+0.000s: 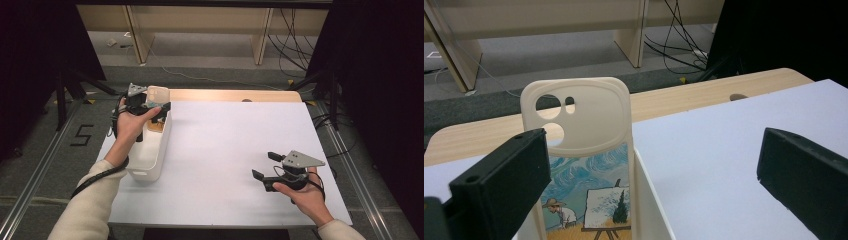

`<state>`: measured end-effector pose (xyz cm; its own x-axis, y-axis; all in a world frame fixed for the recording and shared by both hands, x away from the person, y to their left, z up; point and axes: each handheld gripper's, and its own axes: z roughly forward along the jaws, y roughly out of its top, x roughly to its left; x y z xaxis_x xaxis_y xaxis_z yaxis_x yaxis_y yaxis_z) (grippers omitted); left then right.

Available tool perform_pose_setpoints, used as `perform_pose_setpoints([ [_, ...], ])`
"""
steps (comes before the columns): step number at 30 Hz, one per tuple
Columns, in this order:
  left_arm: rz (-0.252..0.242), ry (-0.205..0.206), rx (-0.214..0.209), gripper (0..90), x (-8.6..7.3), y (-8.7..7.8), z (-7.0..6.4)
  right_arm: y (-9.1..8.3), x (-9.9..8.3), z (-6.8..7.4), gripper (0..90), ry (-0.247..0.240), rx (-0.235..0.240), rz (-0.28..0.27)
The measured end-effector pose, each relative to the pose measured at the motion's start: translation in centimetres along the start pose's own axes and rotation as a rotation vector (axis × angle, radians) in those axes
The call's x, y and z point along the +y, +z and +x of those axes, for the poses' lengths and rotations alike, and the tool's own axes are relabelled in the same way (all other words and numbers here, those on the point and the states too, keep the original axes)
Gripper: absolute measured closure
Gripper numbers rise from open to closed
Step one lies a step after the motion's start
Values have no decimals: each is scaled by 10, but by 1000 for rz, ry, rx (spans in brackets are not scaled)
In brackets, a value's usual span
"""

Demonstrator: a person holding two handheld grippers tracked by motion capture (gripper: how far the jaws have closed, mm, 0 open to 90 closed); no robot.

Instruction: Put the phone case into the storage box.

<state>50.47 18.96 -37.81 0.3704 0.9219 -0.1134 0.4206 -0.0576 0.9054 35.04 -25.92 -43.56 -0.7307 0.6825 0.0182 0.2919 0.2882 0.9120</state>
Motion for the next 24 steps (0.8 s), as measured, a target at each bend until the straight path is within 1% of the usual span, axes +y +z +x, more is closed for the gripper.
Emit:
perform_pose_setpoints([
  [5,-1,15,-17,4,-3,-5,-5,0,0,0,154,0,0,1],
  [8,-2,13,-27,6,-4,-8,-8,0,0,0,154,0,-1,0],
  [12,-3,25,-34,6,-7,-11,-11,0,0,0,154,0,-2,0],
  [17,6,50,-42,7,-10,-15,-16,0,0,0,154,1,-1,0],
  [20,10,74,-48,7,-13,-18,-20,0,0,0,154,2,-3,-1],
  [24,11,85,-55,7,-16,-23,-23,0,0,-1,154,4,-1,-2],
])
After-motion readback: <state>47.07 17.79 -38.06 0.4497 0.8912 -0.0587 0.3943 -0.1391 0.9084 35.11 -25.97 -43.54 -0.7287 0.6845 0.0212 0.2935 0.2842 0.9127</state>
